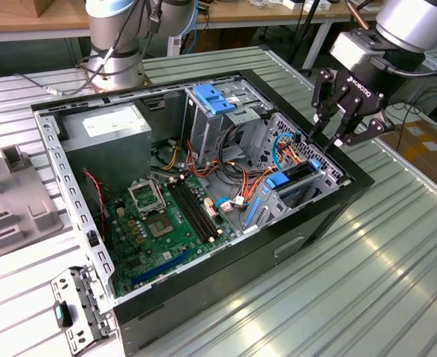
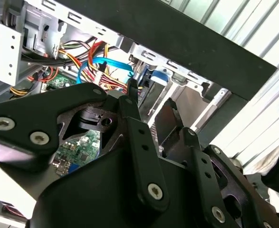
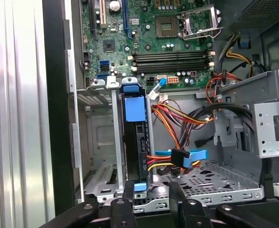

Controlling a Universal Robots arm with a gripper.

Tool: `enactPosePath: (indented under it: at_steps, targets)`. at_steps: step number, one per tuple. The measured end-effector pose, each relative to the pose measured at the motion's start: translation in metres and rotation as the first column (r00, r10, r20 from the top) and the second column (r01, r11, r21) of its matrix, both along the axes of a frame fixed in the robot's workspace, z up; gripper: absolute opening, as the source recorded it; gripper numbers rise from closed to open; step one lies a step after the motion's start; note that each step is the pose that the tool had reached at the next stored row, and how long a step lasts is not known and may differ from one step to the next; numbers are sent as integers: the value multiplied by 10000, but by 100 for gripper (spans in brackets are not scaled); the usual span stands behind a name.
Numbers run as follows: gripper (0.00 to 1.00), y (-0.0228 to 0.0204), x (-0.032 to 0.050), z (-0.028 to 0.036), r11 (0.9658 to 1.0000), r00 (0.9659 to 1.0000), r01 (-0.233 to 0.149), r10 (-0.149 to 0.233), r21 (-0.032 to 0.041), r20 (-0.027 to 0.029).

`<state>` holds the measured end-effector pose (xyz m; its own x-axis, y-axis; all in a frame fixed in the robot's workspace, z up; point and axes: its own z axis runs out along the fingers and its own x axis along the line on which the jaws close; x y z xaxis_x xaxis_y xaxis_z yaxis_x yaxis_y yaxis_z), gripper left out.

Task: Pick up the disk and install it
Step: 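Insert the second disk wire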

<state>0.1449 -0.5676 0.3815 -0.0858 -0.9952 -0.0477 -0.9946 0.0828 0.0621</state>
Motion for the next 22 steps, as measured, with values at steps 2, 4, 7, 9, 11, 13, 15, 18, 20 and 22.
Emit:
enactPosePath:
  at_steps: [2,4,7,9,11,13,15,18,20,22]
  targets:
    - [42,25,-3,0,10000,10000,0,0,0,0]
    - [42,73,-9,-1,10000,10000,0,0,1,0]
    - [42,108,-15,0,10000,10000,-1,1,0,0]
    - [42,225,-71,-9,10000,10000,0,0,8,0]
    - [42,252,-237,-52,10000,10000,0,0,8,0]
    - [42,243,-237,-59,10000,10000,-1,1,9,0]
    - [42,235,-237,-65,10000,10000,0,0,10,0]
    - [42,224,-237,-78,10000,10000,-1,1,11,0]
    - [42,220,-237,-83,10000,10000,-1,1,8,0]
    - [42,220,-237,-83,10000,10000,-1,1,6,0]
